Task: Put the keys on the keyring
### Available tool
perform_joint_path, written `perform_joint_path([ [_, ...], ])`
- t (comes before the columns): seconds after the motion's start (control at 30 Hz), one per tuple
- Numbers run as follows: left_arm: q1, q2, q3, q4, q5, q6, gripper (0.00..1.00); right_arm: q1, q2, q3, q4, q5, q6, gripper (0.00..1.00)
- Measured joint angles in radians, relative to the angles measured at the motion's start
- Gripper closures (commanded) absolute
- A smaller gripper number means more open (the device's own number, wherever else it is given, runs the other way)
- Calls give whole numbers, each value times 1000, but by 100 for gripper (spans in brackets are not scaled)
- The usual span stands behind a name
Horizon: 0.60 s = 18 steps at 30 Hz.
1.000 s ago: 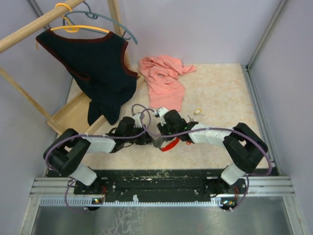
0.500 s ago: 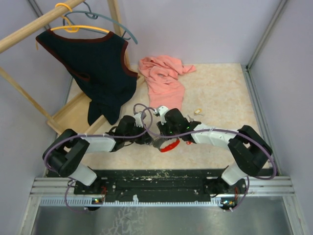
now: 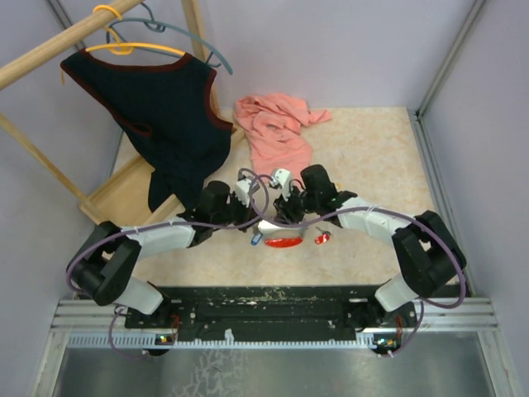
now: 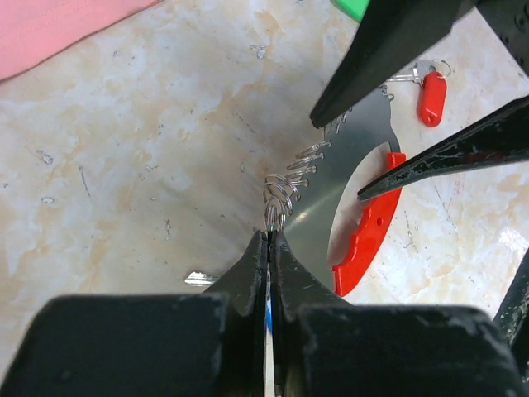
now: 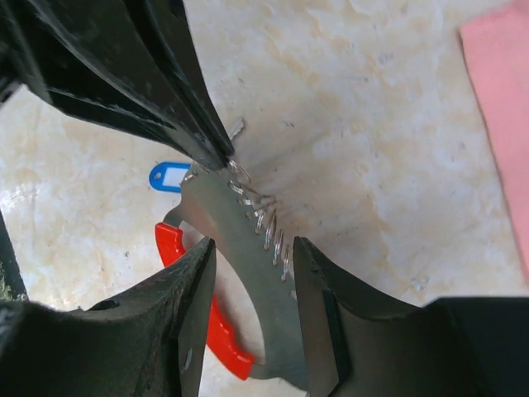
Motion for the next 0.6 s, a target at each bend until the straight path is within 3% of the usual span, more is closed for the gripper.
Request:
perform_joint_path([
  [0.33, 0, -36, -3, 27, 74, 109, 100, -19, 84, 108, -11, -209, -233, 54],
  [0.6, 3, -60, -23, 60, 110, 145, 100, -22, 201, 198, -103, -342, -356, 66],
])
